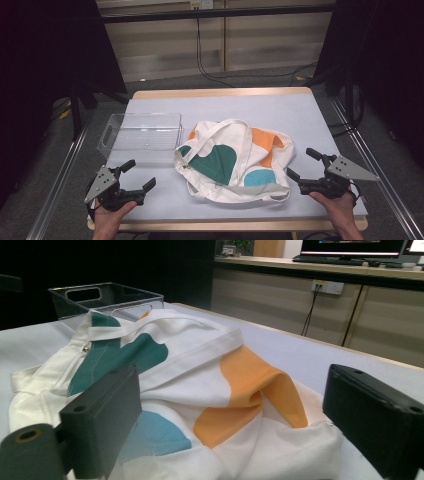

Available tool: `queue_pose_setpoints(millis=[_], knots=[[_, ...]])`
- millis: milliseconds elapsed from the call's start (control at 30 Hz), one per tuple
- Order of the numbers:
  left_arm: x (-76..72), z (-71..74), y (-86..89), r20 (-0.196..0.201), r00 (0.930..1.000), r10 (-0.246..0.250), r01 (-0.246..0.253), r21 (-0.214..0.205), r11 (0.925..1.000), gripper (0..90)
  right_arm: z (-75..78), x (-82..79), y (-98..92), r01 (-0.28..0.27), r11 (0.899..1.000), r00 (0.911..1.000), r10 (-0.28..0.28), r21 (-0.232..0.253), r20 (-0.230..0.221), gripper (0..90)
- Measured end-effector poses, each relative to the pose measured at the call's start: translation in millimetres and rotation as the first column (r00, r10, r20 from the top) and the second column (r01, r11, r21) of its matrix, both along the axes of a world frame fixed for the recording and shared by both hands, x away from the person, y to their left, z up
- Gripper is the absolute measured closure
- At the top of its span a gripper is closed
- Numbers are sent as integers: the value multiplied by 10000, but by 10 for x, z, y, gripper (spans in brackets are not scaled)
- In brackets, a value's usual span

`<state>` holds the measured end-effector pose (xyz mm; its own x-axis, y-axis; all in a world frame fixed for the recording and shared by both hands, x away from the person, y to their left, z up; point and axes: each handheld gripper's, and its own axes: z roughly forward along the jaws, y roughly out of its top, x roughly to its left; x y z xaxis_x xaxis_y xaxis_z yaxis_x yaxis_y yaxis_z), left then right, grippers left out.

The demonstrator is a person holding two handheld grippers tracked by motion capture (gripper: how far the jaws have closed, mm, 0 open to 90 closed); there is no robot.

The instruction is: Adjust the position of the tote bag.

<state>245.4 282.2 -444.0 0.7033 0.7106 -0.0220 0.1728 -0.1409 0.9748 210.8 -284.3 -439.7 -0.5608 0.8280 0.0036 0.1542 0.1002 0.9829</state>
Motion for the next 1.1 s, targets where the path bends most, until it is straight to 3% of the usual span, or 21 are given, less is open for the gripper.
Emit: queue_pose_setpoints(millis=[167,400,467,600,733,833,867,933,967,1100], knots=[[1,1,-14,-85,10000,8,-9,-145,9999,49,-3,6,5,-235,9997,9997,235,-93,-66,109],[15,-10,-57,-254,9995,-175,171,-142,9998,49,-16,44,37,-499,9986,9985,496,-152,-250,217],[18,-25,-79,-483,9984,-299,300,-1,9996,44,-18,49,60,-599,9979,9976,590,-240,-350,249],[21,-24,-110,-430,9983,-392,406,312,9987,45,-12,60,121,-934,9953,9944,920,-250,-527,295],[36,-30,-125,-430,9981,-432,453,499,9977,45,5,92,169,-1665,9858,9800,1628,-230,-1148,384],[38,-40,-154,-513,9976,-461,478,325,9983,45,9,106,187,-1793,9835,9760,1747,-245,-1299,410],[36,-36,-148,-513,9974,-506,530,465,9975,45,12,121,215,-2041,9788,9685,1993,-174,-1490,435],[30,-35,-154,-526,9971,-543,562,353,9978,45,14,125,231,-2128,9770,9660,2078,-167,-1537,439],[20,-32,-151,-554,9969,-564,588,414,9974,47,24,123,261,-2478,9688,9550,2436,-40,-1690,472],[-1,-27,-143,-506,9968,-611,636,494,9967,49,35,118,331,-2758,9612,9470,2701,-90,-1741,481]])
